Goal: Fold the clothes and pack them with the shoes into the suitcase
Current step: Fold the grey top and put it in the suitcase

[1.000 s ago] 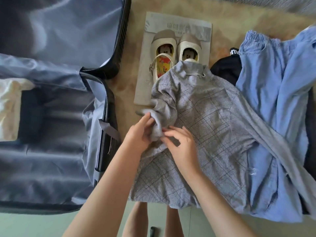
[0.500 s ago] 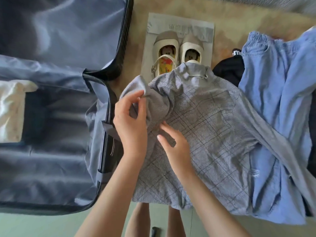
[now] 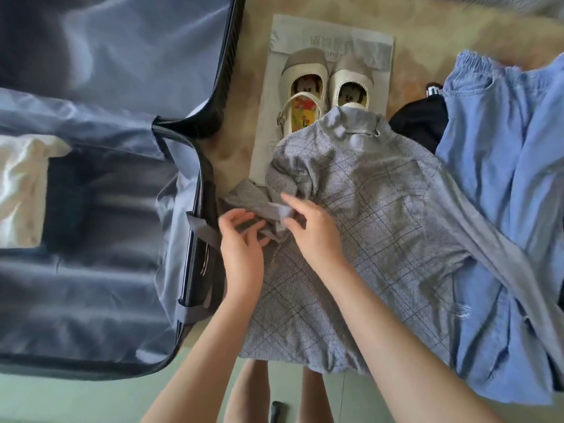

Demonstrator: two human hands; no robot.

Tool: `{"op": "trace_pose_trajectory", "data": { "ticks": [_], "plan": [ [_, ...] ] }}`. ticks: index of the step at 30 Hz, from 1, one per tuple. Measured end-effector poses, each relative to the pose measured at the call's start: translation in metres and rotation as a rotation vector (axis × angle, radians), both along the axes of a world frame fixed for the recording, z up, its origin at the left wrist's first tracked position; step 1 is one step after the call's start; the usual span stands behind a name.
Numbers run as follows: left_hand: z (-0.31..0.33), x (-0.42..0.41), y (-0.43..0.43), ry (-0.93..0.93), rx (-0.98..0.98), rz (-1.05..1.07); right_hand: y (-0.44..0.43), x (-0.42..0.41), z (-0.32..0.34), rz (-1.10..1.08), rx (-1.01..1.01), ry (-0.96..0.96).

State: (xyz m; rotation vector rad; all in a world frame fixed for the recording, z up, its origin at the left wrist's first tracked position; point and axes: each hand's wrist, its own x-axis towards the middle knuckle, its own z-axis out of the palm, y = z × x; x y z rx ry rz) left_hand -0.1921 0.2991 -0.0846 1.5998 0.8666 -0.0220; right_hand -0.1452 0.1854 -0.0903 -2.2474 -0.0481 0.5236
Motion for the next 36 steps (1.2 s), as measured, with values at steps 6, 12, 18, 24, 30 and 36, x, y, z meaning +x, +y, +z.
{"op": "trace_pose_trajectory", "data": {
  "ticks": [6,12,18,24,30,36],
  "plan": [
    [-0.002,0.009,0.013,0.036,0.367,-0.366,-0.010,0.001,0.013,-0.227,0.157,-0.077],
    [0.000,0.031,0.018,-0.048,0.678,-0.560,-0.035,0.002,0.034,-0.225,0.402,0.034],
    [0.048,0.051,0.013,-0.129,0.633,-0.238,-0.046,-0.004,0.026,-0.364,0.433,0.155],
    [0.048,0.057,0.008,-0.161,0.772,-0.245,-0.050,-0.027,0.009,-0.333,0.366,0.279],
    [0.033,0.046,0.002,-0.151,0.462,-0.338,-0.034,-0.037,0.011,-0.357,0.443,0.344],
    [0.035,0.041,0.001,0.022,0.018,-0.148,0.015,-0.039,0.024,-0.448,0.531,0.305]
  ]
}}
